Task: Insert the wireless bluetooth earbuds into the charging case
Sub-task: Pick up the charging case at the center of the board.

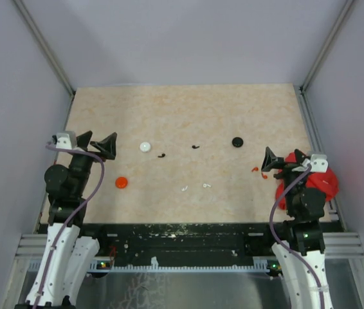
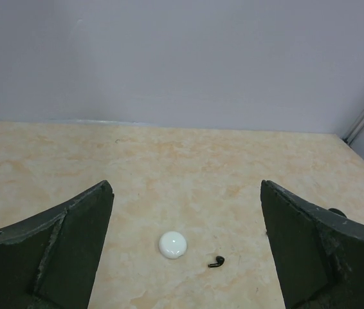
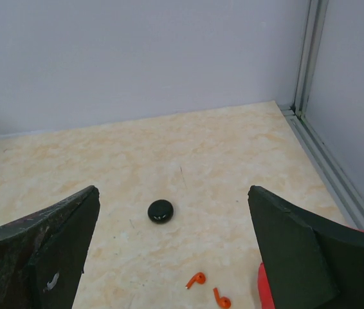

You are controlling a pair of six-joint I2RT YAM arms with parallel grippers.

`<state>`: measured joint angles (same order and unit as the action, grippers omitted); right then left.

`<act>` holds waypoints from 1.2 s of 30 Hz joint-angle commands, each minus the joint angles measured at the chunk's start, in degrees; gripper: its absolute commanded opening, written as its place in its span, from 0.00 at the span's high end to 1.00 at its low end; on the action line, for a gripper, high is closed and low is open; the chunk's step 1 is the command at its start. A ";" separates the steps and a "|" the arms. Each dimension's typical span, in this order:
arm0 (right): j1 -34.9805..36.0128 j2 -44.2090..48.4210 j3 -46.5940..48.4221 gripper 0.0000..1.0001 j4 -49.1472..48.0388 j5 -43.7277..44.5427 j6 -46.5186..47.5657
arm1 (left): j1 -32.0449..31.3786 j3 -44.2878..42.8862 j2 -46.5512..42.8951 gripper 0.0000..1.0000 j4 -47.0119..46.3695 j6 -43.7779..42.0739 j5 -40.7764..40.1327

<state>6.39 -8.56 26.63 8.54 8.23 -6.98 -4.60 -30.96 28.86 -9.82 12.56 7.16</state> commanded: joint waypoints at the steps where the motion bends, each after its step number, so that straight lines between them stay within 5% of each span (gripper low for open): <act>1: 0.81 1.21 0.13 0.02 -5.13 -1.71 0.69 | 0.60 1.36 -0.15 0.00 -3.01 1.67 -0.23; 20: 8.40 1.88 0.11 0.02 -4.76 -2.18 0.80 | 0.69 -6.67 14.63 0.00 27.45 9.17 -1.47; 36: 10.25 3.71 -1.09 0.01 -4.77 -1.95 2.24 | 0.72 -5.36 34.80 0.00 30.45 12.95 2.15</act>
<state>15.66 -6.22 25.74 6.39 6.33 -5.89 -4.32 -35.94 60.90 21.28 25.28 6.70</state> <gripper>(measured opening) 0.984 0.998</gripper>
